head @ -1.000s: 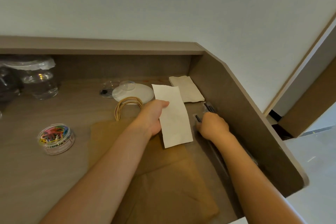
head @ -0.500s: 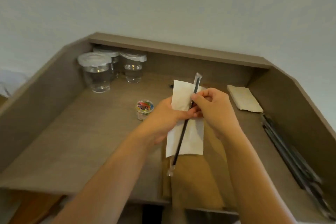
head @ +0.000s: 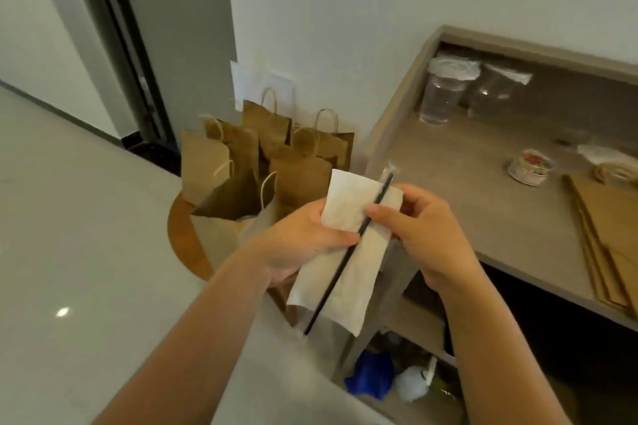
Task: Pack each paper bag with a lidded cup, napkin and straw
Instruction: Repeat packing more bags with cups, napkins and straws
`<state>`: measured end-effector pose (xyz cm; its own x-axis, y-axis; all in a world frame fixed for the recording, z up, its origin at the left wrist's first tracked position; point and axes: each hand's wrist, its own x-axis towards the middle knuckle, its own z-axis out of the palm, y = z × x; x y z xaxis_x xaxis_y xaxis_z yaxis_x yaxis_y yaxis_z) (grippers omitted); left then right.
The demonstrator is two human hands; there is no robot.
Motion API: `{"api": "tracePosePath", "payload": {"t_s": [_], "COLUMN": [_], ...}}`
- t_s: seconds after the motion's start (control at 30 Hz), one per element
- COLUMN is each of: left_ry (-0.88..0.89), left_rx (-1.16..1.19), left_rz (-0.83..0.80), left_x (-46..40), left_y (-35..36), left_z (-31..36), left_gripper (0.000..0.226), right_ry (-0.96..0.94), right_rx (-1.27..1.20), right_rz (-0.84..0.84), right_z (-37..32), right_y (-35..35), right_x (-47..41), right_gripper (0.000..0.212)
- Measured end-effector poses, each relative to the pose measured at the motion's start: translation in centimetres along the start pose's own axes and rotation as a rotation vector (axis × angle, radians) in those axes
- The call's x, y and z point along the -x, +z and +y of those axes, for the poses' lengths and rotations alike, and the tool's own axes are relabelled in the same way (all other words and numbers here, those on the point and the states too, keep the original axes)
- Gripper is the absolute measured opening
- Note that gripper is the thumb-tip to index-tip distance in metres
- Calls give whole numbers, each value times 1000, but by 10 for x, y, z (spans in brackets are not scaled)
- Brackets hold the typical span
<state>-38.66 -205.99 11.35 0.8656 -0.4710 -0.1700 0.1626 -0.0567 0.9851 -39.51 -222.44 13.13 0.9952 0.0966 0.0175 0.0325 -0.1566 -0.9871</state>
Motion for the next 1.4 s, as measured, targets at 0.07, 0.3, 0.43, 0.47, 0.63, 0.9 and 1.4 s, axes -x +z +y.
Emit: {"api": "tracePosePath", "payload": {"t_s": [0.07, 0.3, 0.43, 0.47, 0.63, 0.9, 1.4], "left_ry": [-12, -90, -101, -115, -176, -297, -242], "left_rx": [-44, -47, -136, -168, -237, -308, -357], "left_rz": [100, 297, 339, 358, 426, 359, 82], "left_x": [16, 26, 13, 8, -37, -109, -184], "left_y": [-25, -103, -154, -167, -226, -285, -341], "left_z": [-12, -44, -53, -56, -66, -70, -53], "left_gripper": [32, 28, 37, 38, 35, 42, 34], "right_ry": [-23, -86, -113, -120, -105, 21, 333], "right_rx": [12, 173, 211, 223, 292, 361, 947], "right_rz": [-32, -34, 11, 23, 82, 85, -23], "right_z": [6, 21, 25, 27, 40, 81, 118], "right_y": [36, 121, 149, 155, 178, 189, 210], "right_x": [-8, -51, -94, -107, -177, -256, -312], "right_gripper": [16, 17, 14, 15, 16, 10, 7]}}
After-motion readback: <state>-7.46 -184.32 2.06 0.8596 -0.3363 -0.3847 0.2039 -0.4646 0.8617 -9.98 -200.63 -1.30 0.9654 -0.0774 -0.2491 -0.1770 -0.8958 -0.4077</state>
